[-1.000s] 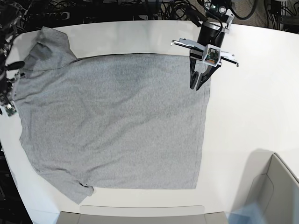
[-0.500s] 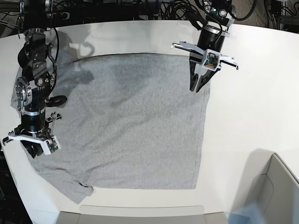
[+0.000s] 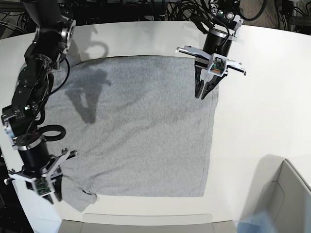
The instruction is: Fold the T-shirt properly
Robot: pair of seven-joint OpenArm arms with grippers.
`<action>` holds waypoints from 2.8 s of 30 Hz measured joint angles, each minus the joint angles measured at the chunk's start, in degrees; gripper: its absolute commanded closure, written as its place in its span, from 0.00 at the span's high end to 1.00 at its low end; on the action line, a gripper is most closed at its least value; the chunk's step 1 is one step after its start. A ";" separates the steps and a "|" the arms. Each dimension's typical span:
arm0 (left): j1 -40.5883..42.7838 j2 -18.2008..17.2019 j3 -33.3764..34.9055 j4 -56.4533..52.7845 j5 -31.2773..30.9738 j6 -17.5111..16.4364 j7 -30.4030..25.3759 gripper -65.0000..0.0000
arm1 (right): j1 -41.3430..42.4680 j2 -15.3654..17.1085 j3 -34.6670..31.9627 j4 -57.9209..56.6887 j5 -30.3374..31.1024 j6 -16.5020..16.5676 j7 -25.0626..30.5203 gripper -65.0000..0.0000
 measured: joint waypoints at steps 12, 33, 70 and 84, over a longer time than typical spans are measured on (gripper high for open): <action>0.72 -0.11 2.71 0.00 0.00 -0.13 -0.07 0.10 | 14.45 -3.93 -0.81 -6.16 2.67 -4.87 -0.94 0.16; -5.38 1.79 2.49 0.00 0.02 -0.11 -0.11 0.10 | 25.66 -13.40 -5.57 -17.05 5.81 10.05 -2.25 0.16; -9.33 0.17 -3.82 0.02 0.00 -0.24 -0.35 0.11 | -2.27 -6.45 -35.67 -2.97 24.76 -36.33 24.39 0.25; -16.28 -0.50 -5.86 0.04 0.09 -8.44 5.03 0.23 | -27.91 -0.63 -22.75 7.02 24.90 -35.71 22.45 0.39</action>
